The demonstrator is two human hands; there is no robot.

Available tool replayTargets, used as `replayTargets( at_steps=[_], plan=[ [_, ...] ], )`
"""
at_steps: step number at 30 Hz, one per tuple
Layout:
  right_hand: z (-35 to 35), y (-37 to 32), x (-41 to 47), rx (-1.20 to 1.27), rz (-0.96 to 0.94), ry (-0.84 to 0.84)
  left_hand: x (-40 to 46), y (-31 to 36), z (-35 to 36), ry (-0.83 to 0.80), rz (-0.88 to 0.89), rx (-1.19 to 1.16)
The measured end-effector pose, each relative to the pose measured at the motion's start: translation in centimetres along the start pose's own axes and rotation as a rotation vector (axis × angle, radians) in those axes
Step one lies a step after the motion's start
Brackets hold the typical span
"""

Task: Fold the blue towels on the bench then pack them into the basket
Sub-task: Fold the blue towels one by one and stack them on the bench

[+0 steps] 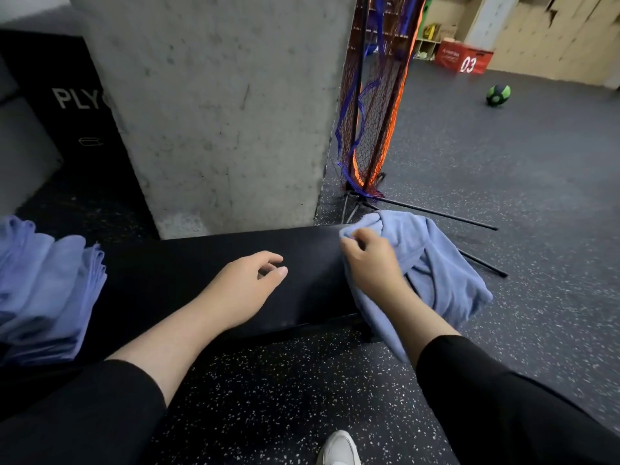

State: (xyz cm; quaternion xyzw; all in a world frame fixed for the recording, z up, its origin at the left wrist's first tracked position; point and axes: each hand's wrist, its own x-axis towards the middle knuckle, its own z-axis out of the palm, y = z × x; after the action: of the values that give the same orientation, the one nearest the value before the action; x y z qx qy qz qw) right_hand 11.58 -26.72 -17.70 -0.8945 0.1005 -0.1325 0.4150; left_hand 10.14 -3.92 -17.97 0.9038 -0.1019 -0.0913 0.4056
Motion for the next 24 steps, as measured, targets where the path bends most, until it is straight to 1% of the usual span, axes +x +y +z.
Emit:
replayTargets(
  at_steps=[3,7,10,12,15,17,19,22,24],
  plan=[
    [2.6,-2.8,-1.4,-0.03,-0.044,-0.114,-0.5,-0.3,-0.9,-0.018,-0.077,-0.302],
    [4.6,-6.5,-2.7,0.114,-0.085,-0.209,-1.1,-1.5,-1.9,-0.115,-0.171,-0.493],
    [5.9,-8.7,-3.4,0.17,-0.124,-0.289,-1.3,-1.8,-2.6,-0.121,-0.251,-0.756],
    [6.8,-9.9,-3.8,0.186,-0.164,-0.312,-1.2,-2.1,-3.4,-0.136,-0.289,-0.934],
    [8.4,-11.2,-4.2,0.184,-0.202,-0.358,-1.0,-2.7,-4.7,-0.163,-0.317,-1.114],
    [9.4,-11.6,-4.3,0.168,-0.213,-0.388,-1.0,-3.1,-5.3,-0.145,-0.342,-1.167],
    [10.2,-11.5,-4.3,0.177,-0.209,-0.4,-1.1,-3.4,-5.5,-0.098,-0.368,-1.171],
    [10.5,-11.1,-4.3,0.23,-0.204,-0.387,-1.2,-3.6,-5.5,-0.025,-0.4,-1.099],
    [10.6,-10.3,-4.0,0.224,-0.206,-0.387,-1.0,-3.7,-5.4,0.016,-0.434,-1.047]
  ],
)
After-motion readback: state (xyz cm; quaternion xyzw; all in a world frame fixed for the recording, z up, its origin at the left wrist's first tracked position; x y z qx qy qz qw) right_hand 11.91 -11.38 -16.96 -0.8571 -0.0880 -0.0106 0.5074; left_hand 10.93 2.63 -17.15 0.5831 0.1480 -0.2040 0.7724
